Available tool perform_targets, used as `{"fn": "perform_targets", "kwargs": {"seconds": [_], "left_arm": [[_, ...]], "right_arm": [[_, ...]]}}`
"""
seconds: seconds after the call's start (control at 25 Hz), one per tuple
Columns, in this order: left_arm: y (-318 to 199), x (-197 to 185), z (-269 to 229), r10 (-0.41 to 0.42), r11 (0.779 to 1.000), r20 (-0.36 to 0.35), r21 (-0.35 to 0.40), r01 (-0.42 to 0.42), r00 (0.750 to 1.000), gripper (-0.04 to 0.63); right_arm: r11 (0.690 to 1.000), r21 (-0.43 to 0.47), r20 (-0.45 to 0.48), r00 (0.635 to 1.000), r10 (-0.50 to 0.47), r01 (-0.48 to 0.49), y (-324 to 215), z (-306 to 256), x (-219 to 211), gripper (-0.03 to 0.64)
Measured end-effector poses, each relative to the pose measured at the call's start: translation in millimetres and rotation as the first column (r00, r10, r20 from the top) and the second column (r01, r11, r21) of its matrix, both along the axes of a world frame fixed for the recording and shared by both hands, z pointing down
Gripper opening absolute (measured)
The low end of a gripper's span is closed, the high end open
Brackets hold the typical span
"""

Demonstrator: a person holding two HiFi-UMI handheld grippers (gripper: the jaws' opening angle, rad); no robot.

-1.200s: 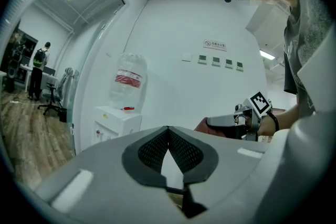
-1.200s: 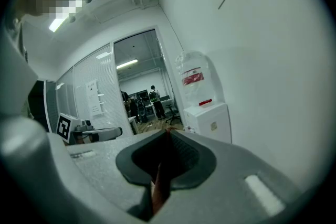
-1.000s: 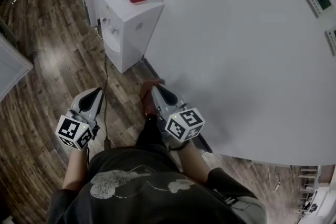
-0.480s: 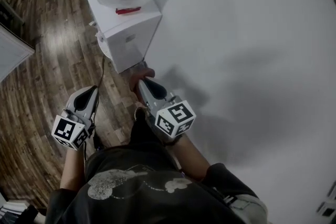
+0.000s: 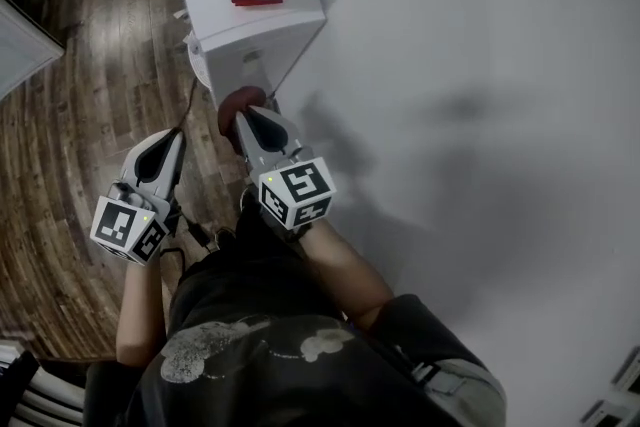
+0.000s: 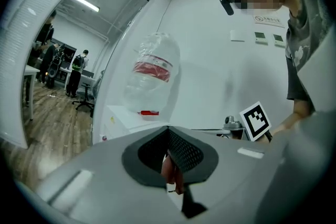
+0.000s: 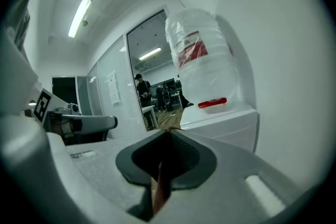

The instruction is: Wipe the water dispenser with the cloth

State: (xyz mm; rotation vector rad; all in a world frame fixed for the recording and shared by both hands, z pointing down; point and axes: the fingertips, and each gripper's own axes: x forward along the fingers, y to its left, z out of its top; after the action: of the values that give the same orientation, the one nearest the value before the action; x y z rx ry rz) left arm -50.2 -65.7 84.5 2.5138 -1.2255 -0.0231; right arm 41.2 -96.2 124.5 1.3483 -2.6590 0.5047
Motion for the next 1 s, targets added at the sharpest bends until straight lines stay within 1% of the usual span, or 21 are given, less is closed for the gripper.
{"fn": "perform_targets", "kwargs": {"seconds": [0.08, 0.24, 0.32, 0.44, 0.52, 0.6, 0.68, 0.84, 0.92, 1.0], "left_arm": [[3, -4, 0, 0.001, 1.000, -0.003, 0.014, -0.001, 1.000, 0.018], [10, -14, -1, -0.011, 0.999, -0.031, 0.042, 0.012, 0.999, 0.018], [12, -18, 8, -0.014, 0.999, -0.038, 0.051, 0.016, 0.999, 0.018], [12, -19, 35, -0.020, 0.999, -0.042, 0.029, 0.021, 0.999, 0.018], [10, -14, 45, -0.010, 1.000, -0.046, 0.016, 0.011, 0.999, 0.018], [4, -9, 45, 0.003, 1.000, -0.035, 0.027, -0.002, 0.999, 0.018], [-4, -8, 44, 0.003, 0.999, -0.024, 0.053, -0.002, 1.000, 0.018], [-36, -15, 48, -0.047, 0.996, -0.009, 0.080, 0.047, 0.999, 0.018], [-54, -17, 60, -0.072, 0.993, -0.020, 0.091, 0.074, 0.997, 0.018], [-69, -15, 73, -0.084, 0.991, -0.026, 0.106, 0.086, 0.996, 0.018]], "right_arm": [[1.000, 0.002, -0.021, 1.000, 0.020, -0.020, 2, 4, -3, 0.011], [1.000, -0.004, -0.034, 0.999, 0.000, -0.001, 10, 13, -13, 0.011], [1.000, -0.008, -0.057, 0.998, 0.005, -0.005, 11, 24, -13, 0.011], [0.996, -0.082, -0.090, 0.996, 0.026, -0.034, 19, 60, -6, 0.011], [0.994, -0.098, -0.109, 0.994, 0.028, -0.039, 25, 73, -1, 0.011], [0.998, -0.054, -0.127, 0.992, 0.019, -0.026, 22, 68, 2, 0.011], [1.000, 0.004, -0.122, 0.992, 0.015, -0.014, 11, 55, 3, 0.011], [0.991, 0.131, -0.038, 0.999, 0.024, -0.019, -33, 31, -3, 0.011], [0.983, 0.183, -0.011, 1.000, 0.000, 0.002, -55, 24, -10, 0.011], [0.970, 0.240, -0.006, 0.999, -0.034, 0.035, -71, 20, -19, 0.011]]}}
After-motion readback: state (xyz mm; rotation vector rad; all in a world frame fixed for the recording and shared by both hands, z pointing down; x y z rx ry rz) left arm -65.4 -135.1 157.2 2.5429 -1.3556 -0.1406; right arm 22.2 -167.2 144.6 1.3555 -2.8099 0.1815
